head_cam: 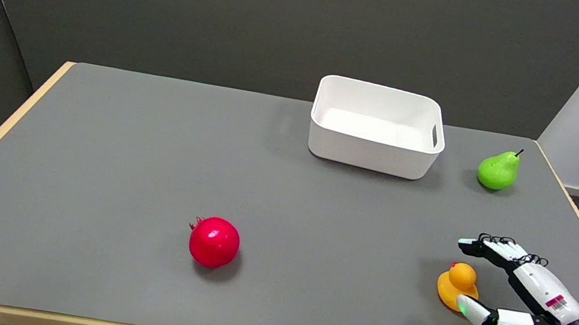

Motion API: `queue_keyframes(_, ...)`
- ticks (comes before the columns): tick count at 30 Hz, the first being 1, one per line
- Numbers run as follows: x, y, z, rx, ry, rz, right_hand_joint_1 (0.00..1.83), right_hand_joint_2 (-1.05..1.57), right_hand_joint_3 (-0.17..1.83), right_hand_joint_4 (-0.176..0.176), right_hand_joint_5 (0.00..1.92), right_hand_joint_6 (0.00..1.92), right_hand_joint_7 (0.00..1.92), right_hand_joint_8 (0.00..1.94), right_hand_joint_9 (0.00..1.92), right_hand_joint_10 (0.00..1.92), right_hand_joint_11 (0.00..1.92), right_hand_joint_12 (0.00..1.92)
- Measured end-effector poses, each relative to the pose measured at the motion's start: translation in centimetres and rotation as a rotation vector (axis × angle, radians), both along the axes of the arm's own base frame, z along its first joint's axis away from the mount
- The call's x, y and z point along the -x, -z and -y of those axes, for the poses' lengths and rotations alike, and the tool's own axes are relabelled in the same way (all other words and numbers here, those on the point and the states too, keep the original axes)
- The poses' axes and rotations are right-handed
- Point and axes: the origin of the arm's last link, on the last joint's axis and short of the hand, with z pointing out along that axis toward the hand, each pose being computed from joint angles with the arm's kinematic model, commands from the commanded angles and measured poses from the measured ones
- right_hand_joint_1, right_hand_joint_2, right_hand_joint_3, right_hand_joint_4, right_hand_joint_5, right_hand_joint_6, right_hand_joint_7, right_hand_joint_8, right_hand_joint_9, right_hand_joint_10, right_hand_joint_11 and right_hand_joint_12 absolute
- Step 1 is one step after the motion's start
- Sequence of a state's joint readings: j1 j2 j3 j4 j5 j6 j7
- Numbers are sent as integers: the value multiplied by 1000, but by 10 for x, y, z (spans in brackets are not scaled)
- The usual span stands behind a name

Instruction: Pick up the yellow duck.

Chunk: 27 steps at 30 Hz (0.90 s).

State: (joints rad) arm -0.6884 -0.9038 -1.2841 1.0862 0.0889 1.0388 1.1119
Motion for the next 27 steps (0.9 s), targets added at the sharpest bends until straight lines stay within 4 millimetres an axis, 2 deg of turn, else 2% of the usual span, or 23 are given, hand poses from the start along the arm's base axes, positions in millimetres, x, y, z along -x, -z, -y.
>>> queue_keyframes(18, 7, 5, 3, -5, 23, -15, 571, 626, 826, -77, 264, 486, 424, 563, 265, 966, 88, 1295)
queue_keyframes(22, 8, 6, 4, -9, 23, -15, 607, 629, 839, -77, 271, 496, 455, 605, 302, 1009, 124, 1334)
queue_keyframes(27, 9, 7, 5, -14, 23, -14, 745, 617, 904, -72, 287, 544, 489, 641, 355, 1018, 166, 1385)
